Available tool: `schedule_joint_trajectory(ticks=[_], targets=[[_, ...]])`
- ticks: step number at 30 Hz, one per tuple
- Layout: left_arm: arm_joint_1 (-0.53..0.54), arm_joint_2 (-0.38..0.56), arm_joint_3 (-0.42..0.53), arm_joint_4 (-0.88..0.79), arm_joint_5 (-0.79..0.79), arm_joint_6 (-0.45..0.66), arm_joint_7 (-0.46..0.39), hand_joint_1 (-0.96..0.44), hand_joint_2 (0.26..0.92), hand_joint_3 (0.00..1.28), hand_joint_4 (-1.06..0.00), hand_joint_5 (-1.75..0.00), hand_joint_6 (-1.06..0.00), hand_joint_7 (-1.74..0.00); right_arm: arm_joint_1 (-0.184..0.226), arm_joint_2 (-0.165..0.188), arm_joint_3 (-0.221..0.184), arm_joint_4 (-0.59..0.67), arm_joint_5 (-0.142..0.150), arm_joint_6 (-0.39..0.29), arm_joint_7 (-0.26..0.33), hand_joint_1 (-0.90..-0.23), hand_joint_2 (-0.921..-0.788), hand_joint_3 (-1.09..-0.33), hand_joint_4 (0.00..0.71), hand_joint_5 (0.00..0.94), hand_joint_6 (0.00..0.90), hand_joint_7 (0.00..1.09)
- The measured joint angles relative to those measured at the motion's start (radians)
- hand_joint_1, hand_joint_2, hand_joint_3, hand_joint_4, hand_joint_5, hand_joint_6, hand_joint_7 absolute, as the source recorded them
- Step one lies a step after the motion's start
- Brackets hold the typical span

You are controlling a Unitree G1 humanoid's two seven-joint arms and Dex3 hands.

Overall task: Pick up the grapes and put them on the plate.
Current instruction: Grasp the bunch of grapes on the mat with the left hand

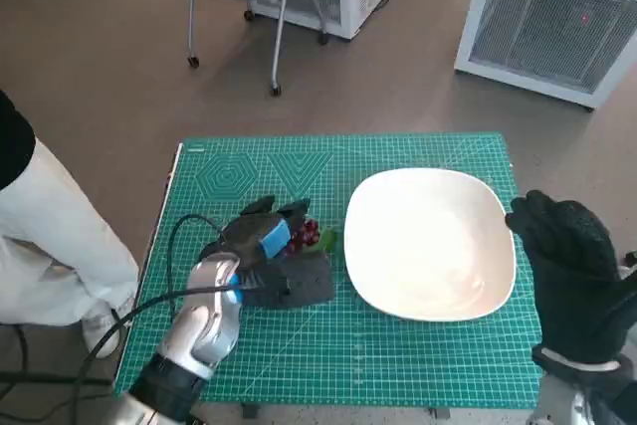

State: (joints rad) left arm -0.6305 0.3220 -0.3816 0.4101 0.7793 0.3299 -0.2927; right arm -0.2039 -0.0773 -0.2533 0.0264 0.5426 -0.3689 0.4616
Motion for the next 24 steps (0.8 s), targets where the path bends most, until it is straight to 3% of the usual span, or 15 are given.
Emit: schedule_joint_trajectory(ticks=[24], targets=[[-0.129,-0.035,-0.045,0.301,-0.014,-0.015,0.098,-0.24,0.798,0.01,-0.13,-0.01,-0.29,-0.01,0.001,0.001,0.002,0.003,-0.001,-0.007,0.000,-0.382,-0.921,-0.519,0.502,0.511,0.274,0.87]])
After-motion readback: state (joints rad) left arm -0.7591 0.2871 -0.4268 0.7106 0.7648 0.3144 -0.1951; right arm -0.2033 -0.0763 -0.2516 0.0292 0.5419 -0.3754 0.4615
